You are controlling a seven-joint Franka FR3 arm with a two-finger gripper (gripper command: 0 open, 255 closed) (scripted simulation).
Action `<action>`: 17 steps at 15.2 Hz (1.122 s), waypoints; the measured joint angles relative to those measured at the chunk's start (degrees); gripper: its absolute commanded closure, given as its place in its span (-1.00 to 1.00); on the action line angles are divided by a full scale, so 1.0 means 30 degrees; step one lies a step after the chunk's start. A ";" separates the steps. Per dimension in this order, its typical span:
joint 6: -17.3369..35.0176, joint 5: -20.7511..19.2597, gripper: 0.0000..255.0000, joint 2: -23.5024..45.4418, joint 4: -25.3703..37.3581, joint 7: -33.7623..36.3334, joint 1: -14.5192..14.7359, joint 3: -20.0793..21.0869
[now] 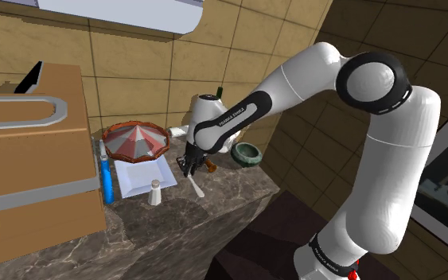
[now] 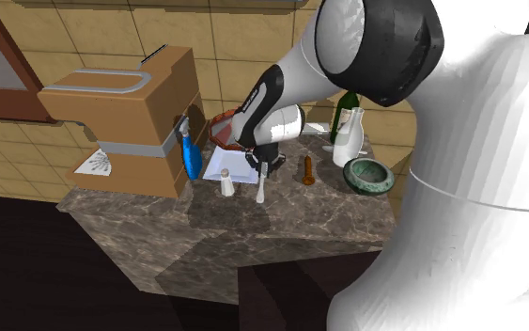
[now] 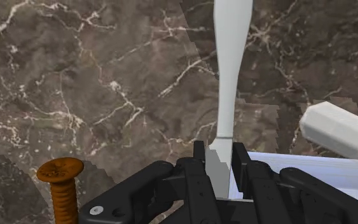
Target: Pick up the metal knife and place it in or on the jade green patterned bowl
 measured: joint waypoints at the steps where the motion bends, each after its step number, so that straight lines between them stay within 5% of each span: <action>1: -0.0224 0.0075 1.00 -0.0305 -0.0079 -0.0024 -0.0030 0.0049; 14: -0.3088 0.0691 1.00 -0.2775 0.0353 -0.0317 -0.0270 0.0338; 17: -0.3177 0.0951 1.00 -0.3284 -0.0113 -0.1452 -0.0944 0.0015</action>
